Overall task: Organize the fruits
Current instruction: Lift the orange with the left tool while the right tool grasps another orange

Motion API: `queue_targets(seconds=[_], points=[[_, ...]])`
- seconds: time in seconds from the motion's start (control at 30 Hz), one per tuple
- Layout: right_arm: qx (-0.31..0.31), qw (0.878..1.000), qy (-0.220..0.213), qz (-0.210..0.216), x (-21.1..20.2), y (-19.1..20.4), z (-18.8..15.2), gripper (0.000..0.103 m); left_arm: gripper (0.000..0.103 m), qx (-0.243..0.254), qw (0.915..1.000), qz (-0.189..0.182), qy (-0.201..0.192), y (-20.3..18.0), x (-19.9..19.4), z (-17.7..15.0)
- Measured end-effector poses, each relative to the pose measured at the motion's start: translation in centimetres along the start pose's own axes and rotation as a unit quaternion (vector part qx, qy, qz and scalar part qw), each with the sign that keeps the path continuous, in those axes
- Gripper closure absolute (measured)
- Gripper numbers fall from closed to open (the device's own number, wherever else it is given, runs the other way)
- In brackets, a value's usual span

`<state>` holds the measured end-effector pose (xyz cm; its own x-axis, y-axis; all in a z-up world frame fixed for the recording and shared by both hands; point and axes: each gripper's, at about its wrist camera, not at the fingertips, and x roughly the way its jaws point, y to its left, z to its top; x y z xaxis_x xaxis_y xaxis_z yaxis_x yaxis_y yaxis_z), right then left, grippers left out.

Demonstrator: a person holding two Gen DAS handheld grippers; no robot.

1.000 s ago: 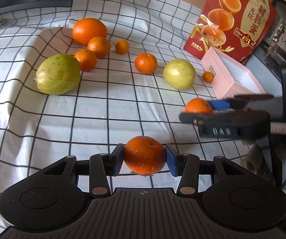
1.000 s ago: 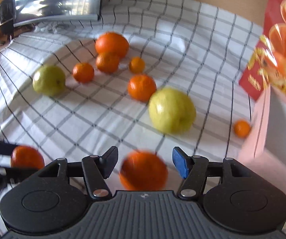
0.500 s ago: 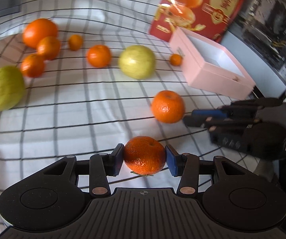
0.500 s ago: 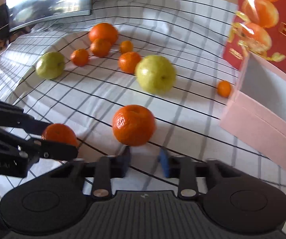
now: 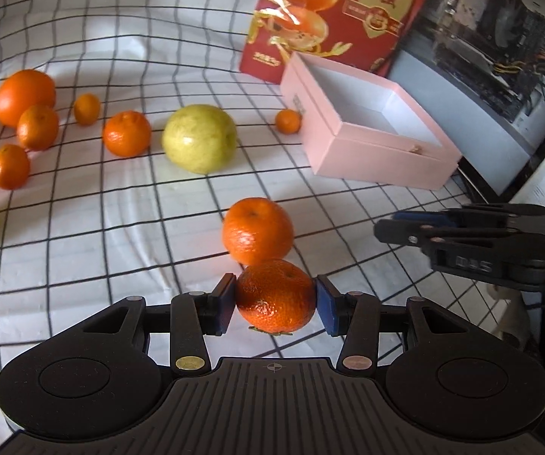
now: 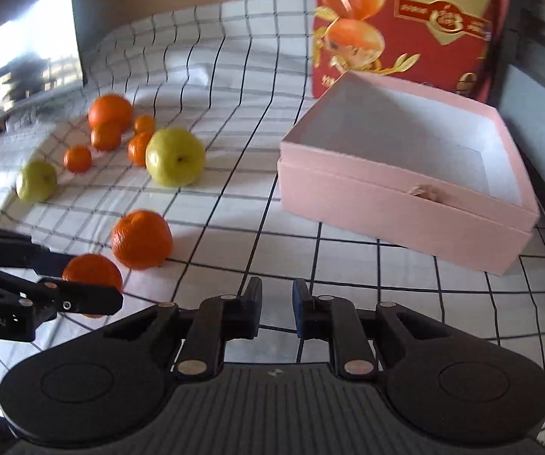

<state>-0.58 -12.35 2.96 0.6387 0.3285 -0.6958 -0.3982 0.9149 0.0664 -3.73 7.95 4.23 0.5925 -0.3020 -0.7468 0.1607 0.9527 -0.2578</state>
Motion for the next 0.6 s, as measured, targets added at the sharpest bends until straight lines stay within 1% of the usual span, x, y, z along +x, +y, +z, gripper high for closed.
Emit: queue_targets(seconds=[0.07, 0.13, 0.27, 0.4, 0.53, 0.57, 0.6], points=[[-0.006, 1.0, -0.007, 0.009, -0.6, 0.4, 0.0, 0.065, 0.053, -0.012, 0.9999, 0.008, -0.001, 0.4, -0.1, -0.1], [-0.014, 1.0, -0.01, 0.022, -0.9, 1.0, 0.2, 0.056, 0.053, -0.021, 0.9996, 0.019, -0.004, 0.9, -0.5, -0.3], [-0.036, 0.998, -0.014, 0.054, -0.1, 3.7, 1.1, 0.045, 0.053, -0.036, 0.9984, 0.043, -0.009, 2.1, -1.9, -0.8], [-0.069, 0.995, -0.009, 0.072, 2.6, 7.2, 1.8, 0.044, 0.053, -0.056, 0.9964, 0.064, -0.001, 3.9, -2.9, -1.8], [-0.093, 0.994, 0.016, 0.063, 6.1, 9.9, 1.9, 0.044, 0.053, -0.063, 0.9951, 0.075, 0.01, 4.8, -3.8, -2.8], [-0.096, 0.993, 0.019, 0.06, 6.6, 10.0, 1.9, 0.043, 0.053, -0.062, 0.9952, 0.076, 0.012, 4.9, -4.0, -3.0], [-0.103, 0.993, 0.012, 0.051, 6.7, 10.3, 1.9, 0.045, 0.053, -0.06, 0.9953, 0.075, 0.013, 4.9, -4.1, -3.2]])
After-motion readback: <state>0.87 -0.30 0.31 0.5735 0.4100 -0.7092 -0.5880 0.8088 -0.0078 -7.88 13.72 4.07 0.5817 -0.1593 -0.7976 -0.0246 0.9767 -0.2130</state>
